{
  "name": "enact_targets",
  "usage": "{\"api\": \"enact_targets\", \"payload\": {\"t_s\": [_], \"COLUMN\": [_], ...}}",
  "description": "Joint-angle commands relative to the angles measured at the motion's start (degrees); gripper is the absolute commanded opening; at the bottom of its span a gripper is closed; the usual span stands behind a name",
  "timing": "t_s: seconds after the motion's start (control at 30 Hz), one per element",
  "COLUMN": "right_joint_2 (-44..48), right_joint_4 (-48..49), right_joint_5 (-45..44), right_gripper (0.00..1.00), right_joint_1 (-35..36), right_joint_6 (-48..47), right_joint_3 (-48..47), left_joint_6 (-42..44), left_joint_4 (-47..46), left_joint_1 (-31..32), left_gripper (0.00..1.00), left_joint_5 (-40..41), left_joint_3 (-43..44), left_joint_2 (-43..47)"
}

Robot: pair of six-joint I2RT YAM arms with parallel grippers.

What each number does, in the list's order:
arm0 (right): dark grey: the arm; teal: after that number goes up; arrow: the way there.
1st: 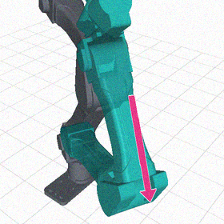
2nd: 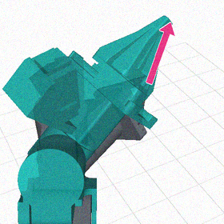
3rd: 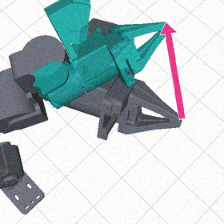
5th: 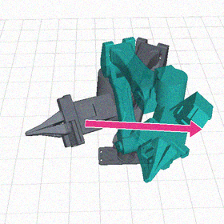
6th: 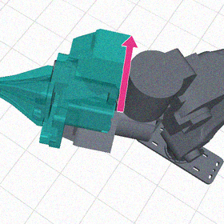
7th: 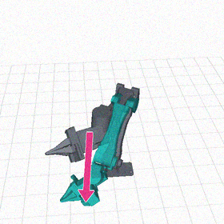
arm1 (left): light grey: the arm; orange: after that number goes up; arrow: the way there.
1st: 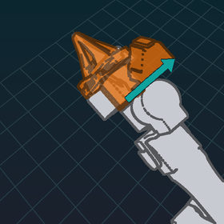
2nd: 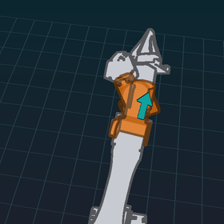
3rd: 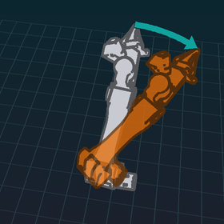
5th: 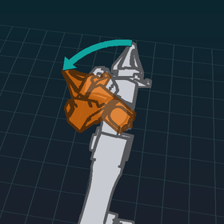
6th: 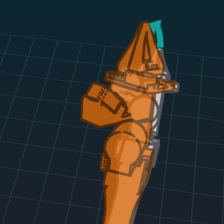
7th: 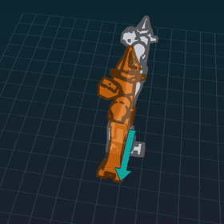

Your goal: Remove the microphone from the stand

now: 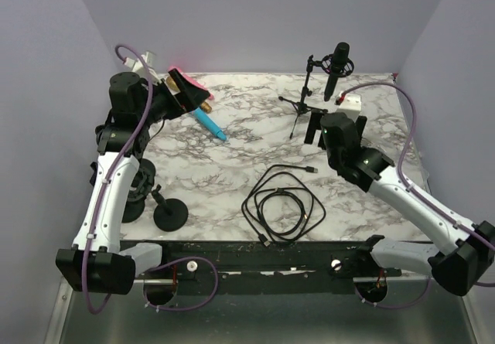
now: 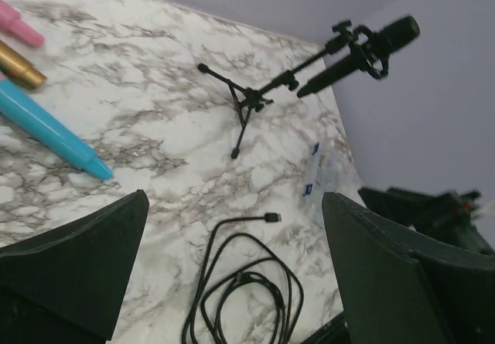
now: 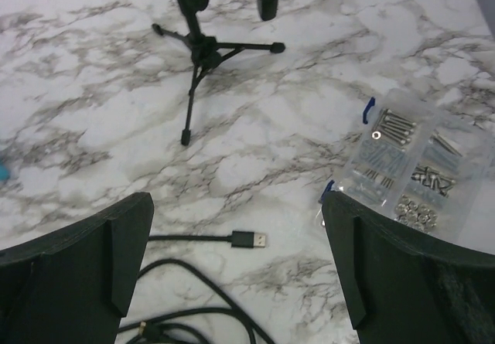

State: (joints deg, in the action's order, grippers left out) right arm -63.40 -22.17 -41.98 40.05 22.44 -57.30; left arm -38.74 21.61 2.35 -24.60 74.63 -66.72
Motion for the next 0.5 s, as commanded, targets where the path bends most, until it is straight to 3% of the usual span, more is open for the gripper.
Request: {"api": "enact_targets", "payload": {"t_s": [0.0,0.2,0.47], "right_joint_2": [-4.79,-12.41,-28.38], "right_joint_4": [1.43,10.41,9.55], "right_joint_5": [4.76,23.97,16.73], "right_gripper": [1.0,1.0,1.0], "right_joint_1": [-8.52,-22.03,-23.17], "right_joint_6": [-0.8,-1.65,-5.25], "right_joint_3": [-7.16,-16.89,-36.15], "left_joint_6": [5.44,9.03,10.92], "left_joint_4": [-4.78,-3.19,-2.24], "left_joint_1": [4.09,8.71,11.61], "left_gripper": [0.99,0.99,0.97], "left_joint_5": [-7.93,-12.33,-15.56], "left_joint_3": [-1.15,0.27,0.94], "left_joint_2": [0.6,0.1,0.04]}}
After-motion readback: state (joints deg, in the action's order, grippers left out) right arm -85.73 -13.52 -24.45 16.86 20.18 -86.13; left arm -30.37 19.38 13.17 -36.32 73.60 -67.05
